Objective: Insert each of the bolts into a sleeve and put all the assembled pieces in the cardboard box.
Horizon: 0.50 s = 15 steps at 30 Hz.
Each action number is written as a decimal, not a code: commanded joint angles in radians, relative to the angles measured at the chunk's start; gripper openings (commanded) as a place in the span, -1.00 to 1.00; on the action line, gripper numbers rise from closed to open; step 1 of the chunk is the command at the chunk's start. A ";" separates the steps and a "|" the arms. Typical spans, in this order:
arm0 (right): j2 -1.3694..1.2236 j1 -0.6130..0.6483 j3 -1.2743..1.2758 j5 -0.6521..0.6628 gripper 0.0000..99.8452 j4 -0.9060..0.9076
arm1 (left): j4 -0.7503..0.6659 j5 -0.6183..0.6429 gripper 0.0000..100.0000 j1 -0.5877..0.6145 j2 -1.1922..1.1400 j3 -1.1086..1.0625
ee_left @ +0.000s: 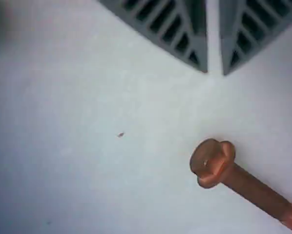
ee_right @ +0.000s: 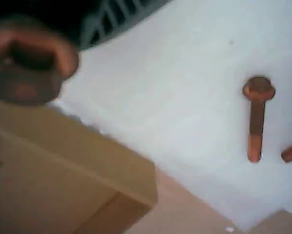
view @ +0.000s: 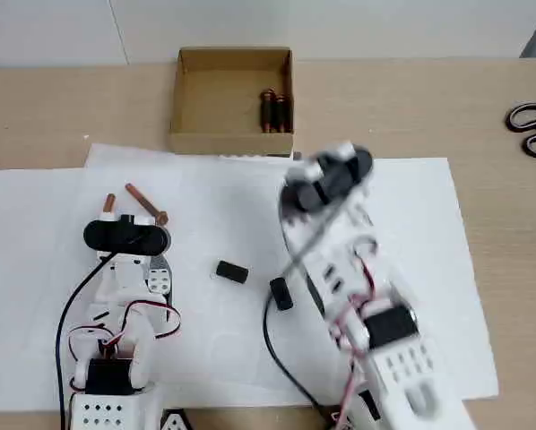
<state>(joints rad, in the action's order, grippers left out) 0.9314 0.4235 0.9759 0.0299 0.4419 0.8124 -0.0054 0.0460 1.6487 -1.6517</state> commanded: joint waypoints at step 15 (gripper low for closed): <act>-1.099 -0.015 -1.020 0.014 -0.99 -0.179 | -0.025 0.000 -0.99 -0.005 0.008 0.004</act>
<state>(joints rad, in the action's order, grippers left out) -0.0598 0.4189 0.1749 0.0299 0.2977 0.8124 -0.0054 0.0460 1.6487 -1.6517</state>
